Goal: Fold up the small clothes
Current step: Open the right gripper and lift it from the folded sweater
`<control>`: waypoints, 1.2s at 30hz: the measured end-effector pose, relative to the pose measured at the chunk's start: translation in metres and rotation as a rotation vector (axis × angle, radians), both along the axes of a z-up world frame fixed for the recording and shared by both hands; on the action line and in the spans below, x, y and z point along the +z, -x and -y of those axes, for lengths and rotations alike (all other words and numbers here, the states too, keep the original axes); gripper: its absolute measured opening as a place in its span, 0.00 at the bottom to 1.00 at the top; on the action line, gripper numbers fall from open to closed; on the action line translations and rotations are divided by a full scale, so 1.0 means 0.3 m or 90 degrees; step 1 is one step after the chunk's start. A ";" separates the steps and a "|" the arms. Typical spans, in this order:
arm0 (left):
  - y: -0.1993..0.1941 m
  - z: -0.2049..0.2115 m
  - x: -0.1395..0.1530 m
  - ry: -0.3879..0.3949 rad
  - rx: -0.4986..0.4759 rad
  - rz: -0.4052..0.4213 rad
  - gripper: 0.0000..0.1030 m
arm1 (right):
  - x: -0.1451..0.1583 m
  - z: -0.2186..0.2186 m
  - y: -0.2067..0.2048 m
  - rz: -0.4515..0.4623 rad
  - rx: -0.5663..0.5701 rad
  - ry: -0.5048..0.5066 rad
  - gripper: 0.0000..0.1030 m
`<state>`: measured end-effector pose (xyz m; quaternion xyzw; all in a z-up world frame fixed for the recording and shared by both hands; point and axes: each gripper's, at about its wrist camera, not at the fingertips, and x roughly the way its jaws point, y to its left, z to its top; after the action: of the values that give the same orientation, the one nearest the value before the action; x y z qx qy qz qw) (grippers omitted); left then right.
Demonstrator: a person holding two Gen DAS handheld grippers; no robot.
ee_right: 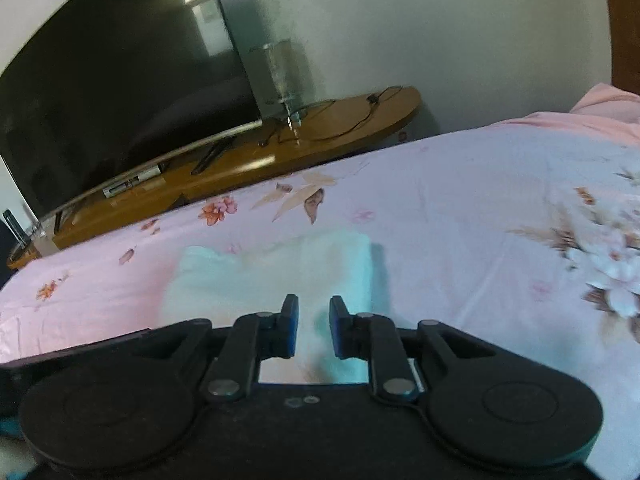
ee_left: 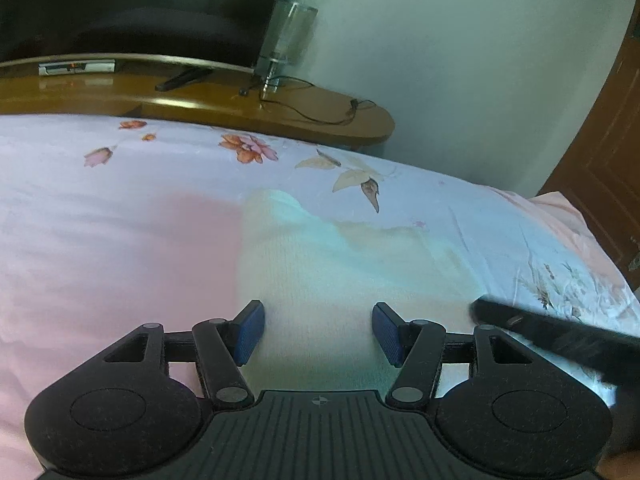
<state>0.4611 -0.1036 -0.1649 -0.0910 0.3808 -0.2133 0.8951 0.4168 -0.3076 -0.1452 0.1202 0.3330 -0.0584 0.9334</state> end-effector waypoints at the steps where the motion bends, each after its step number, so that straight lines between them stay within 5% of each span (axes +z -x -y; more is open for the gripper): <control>1: 0.002 0.007 -0.003 -0.001 -0.004 0.002 0.57 | -0.029 -0.012 -0.021 -0.021 0.005 0.031 0.17; 8: 0.030 0.034 0.001 -0.035 -0.040 0.030 0.57 | -0.096 0.005 -0.045 -0.076 -0.021 0.078 0.27; 13: 0.069 0.022 0.034 -0.076 -0.042 0.029 0.57 | -0.056 0.020 0.002 -0.065 -0.037 0.027 0.28; 19: 0.214 -0.010 0.038 -0.109 -0.025 0.021 0.57 | -0.016 -0.005 0.203 -0.026 -0.022 -0.020 0.29; 25: 0.371 -0.075 -0.018 -0.098 -0.001 -0.024 0.57 | -0.072 -0.029 0.390 -0.045 -0.002 -0.048 0.29; 28: 0.417 -0.092 -0.017 -0.093 0.011 -0.035 0.57 | -0.110 -0.043 0.435 -0.090 0.015 -0.019 0.29; 36: 0.493 -0.131 0.041 -0.119 0.008 -0.010 0.57 | -0.068 -0.061 0.513 -0.073 0.038 -0.064 0.24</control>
<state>0.3132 -0.0643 -0.1527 -0.0110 0.4054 -0.1703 0.8981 0.2628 -0.2894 -0.1656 0.1536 0.3916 -0.0206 0.9070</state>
